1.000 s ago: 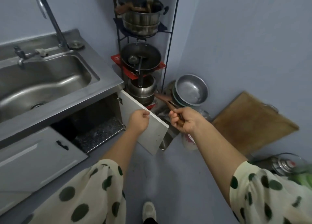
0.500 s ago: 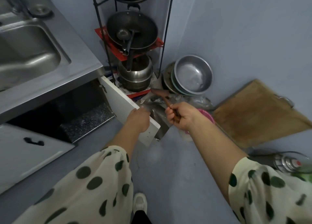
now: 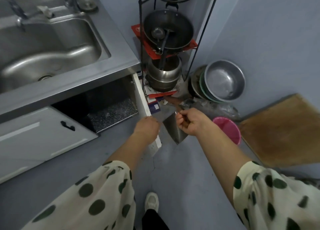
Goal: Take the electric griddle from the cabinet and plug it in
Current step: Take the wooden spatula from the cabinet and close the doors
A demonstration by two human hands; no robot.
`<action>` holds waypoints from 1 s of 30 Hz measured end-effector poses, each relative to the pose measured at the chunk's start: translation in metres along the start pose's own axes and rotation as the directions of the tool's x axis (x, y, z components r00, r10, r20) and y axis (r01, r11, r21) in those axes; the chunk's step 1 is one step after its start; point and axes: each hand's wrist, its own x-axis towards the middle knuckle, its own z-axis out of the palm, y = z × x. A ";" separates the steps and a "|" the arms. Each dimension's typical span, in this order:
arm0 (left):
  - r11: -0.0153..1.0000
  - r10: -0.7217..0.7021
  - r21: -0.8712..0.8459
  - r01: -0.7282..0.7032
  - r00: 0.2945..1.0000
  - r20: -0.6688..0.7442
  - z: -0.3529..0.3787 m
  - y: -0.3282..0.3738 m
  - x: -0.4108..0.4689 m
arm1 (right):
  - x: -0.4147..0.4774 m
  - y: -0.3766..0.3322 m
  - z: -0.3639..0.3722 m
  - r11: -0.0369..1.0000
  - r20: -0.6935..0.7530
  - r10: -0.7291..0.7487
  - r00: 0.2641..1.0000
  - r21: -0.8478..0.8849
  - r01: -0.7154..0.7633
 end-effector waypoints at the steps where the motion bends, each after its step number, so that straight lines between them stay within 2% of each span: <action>1: 1.000 -0.005 0.010 0.005 1.000 0.007 0.002 -0.008 -0.007 | 0.001 0.004 0.005 1.000 -0.004 0.005 1.000 -0.006 -0.005; 15: 0.972 -0.026 0.233 0.015 0.999 0.047 0.022 -0.136 -0.090 | 0.021 0.070 0.088 0.986 -0.031 0.084 0.996 -0.143 -0.088; 24: 0.933 -0.108 0.354 0.065 0.989 0.102 0.019 -0.169 -0.107 | 0.038 0.104 0.131 0.955 -0.030 0.151 0.988 -0.254 -0.154; 30: 0.915 -0.157 0.386 0.115 0.984 0.079 0.022 -0.203 -0.108 | 0.054 0.116 0.144 0.944 -0.023 0.185 0.982 -0.272 -0.184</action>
